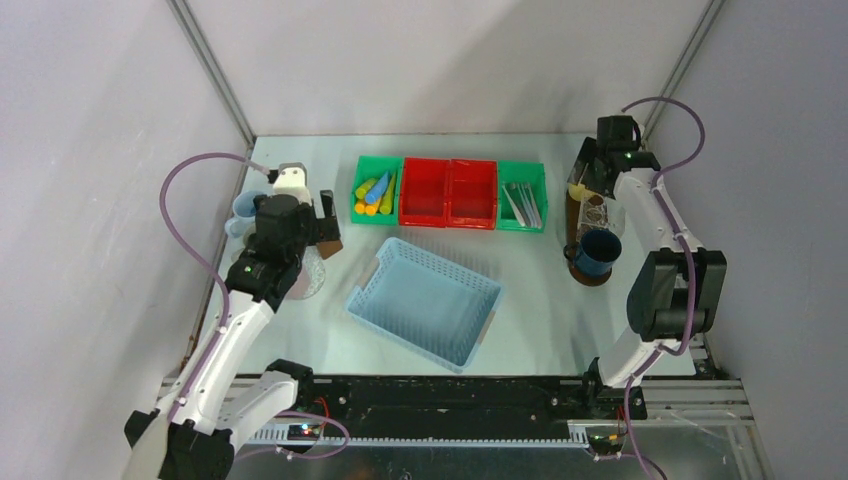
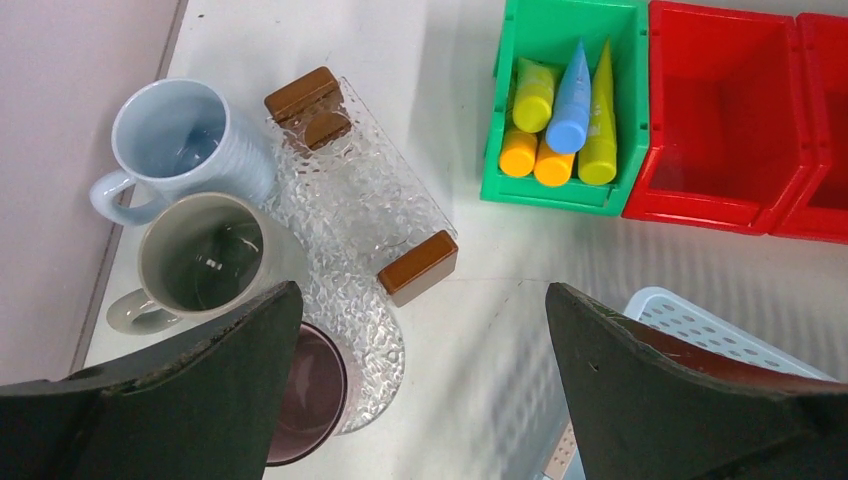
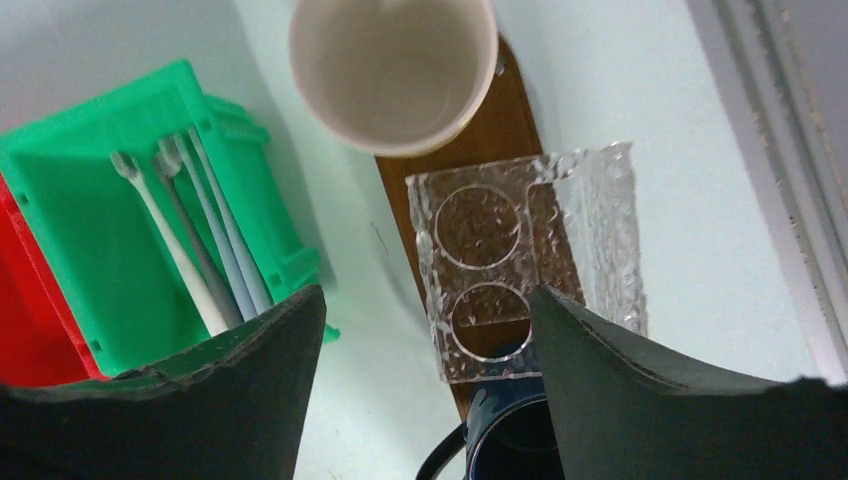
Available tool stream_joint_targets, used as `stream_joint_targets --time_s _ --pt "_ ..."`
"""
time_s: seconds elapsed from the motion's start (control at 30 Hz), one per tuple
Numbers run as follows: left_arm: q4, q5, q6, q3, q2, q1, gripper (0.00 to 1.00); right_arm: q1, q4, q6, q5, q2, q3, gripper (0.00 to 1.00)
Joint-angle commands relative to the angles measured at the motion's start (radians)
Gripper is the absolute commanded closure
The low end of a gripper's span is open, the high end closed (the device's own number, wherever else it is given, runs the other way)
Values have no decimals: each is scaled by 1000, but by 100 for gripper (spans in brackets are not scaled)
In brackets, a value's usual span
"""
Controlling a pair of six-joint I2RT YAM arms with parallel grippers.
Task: Prepare toiletry sets of a toothbrush and toothpaste on the tray
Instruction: Adjust the toothpaste holder on the tray.
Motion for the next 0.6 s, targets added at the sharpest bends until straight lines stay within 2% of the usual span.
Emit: stream_joint_targets --time_s 0.0,0.23,0.33,0.57 --pt "7 -48 33 2 -7 -9 2 9 -8 -28 -70 -46 -46 25" --pt "8 -62 40 -1 -7 -24 2 9 12 -39 -87 -16 -100 38" --pt "9 -66 42 -3 -10 -25 2 9 33 -53 -91 -1 -102 46" --pt "11 -66 42 -6 -17 -26 2 9 45 -85 -66 47 -102 50"
